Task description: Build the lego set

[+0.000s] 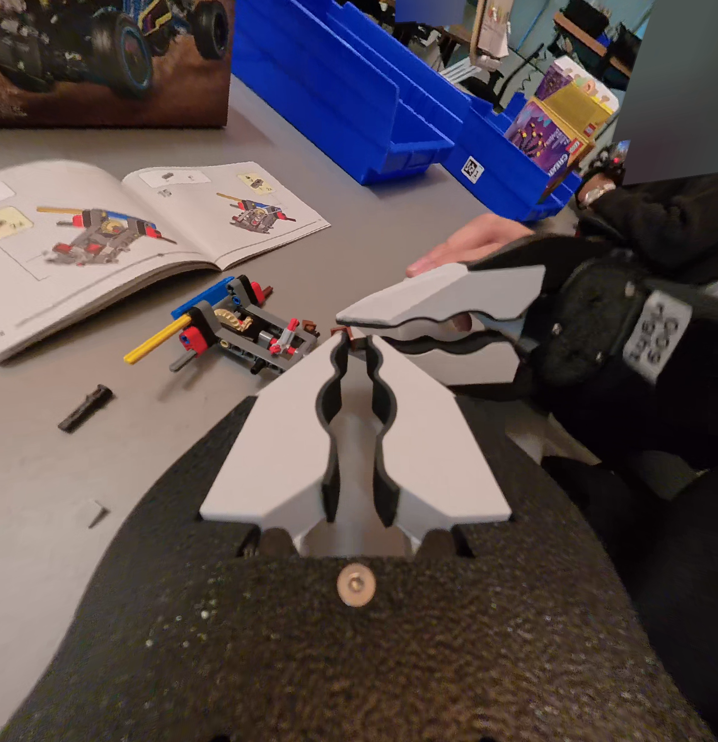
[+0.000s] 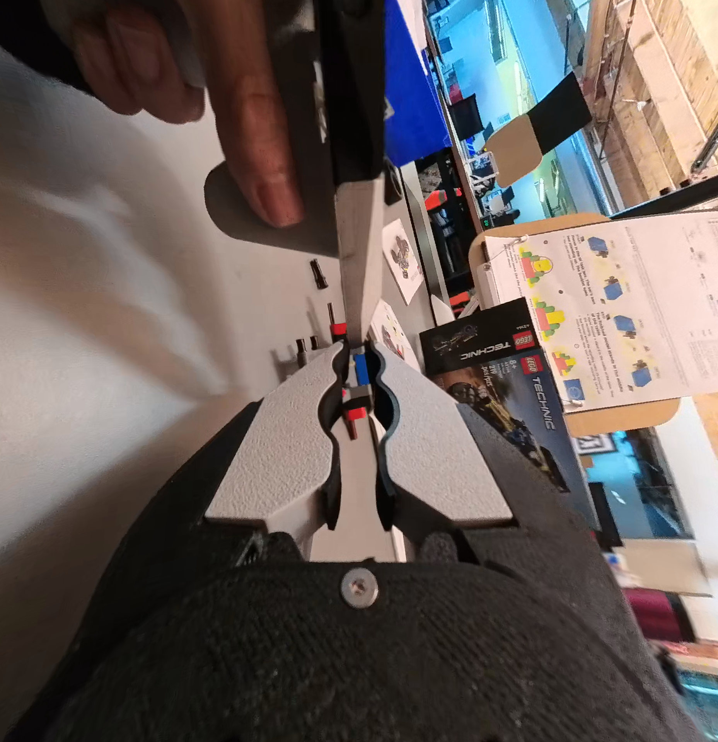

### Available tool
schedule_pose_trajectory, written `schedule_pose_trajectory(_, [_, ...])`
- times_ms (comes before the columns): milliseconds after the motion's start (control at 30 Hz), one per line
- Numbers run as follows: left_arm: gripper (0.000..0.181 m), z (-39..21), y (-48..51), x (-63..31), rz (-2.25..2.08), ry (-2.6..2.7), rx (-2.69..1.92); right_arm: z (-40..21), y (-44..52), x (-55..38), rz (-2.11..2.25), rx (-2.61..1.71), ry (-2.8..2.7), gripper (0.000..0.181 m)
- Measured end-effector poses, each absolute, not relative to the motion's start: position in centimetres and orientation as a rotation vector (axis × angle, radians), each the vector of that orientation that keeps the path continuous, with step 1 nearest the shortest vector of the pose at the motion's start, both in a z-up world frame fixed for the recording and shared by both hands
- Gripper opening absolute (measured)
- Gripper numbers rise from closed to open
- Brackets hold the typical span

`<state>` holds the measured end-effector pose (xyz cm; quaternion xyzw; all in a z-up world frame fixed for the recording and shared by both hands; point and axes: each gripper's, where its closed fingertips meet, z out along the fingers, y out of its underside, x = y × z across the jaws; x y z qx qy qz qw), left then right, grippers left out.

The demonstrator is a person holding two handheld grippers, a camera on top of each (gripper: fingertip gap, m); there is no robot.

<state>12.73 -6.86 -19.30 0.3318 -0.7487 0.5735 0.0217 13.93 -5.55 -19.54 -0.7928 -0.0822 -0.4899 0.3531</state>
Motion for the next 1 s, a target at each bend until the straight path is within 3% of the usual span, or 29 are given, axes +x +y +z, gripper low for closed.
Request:
schedule_pose_trajectory(167, [0.006, -19.8, -5.3, 13.1, 1.814, -2.775, 0.516, -20.6, -7.1, 14.8, -0.848, -2.080, -0.003, 0.009])
schedule_pose_trajectory(300, [0.006, -21.4, -3.9, 14.4, 1.602, -3.276, -0.358, -22.8, -8.5, 15.8, -0.409, -2.141, 0.214, 0.015])
schedule_pose_trajectory(400, [0.006, -21.8, -3.9, 15.6, 1.394, -3.406, -0.867, -22.9, -8.5, 16.4, -0.294, -2.110, 0.284, 0.017])
schedule_pose_trajectory(567, [0.005, -22.2, -4.6, 16.2, 1.030, -3.381, -1.613, -22.2, -8.1, 16.9, -0.292, -2.066, 0.309, 0.005])
schedule_pose_trajectory(1000, [0.005, -23.6, -4.5, 16.5, 0.636, -3.138, -2.092, -22.3, -7.3, 17.1, -0.324, -2.076, 0.253, 0.001])
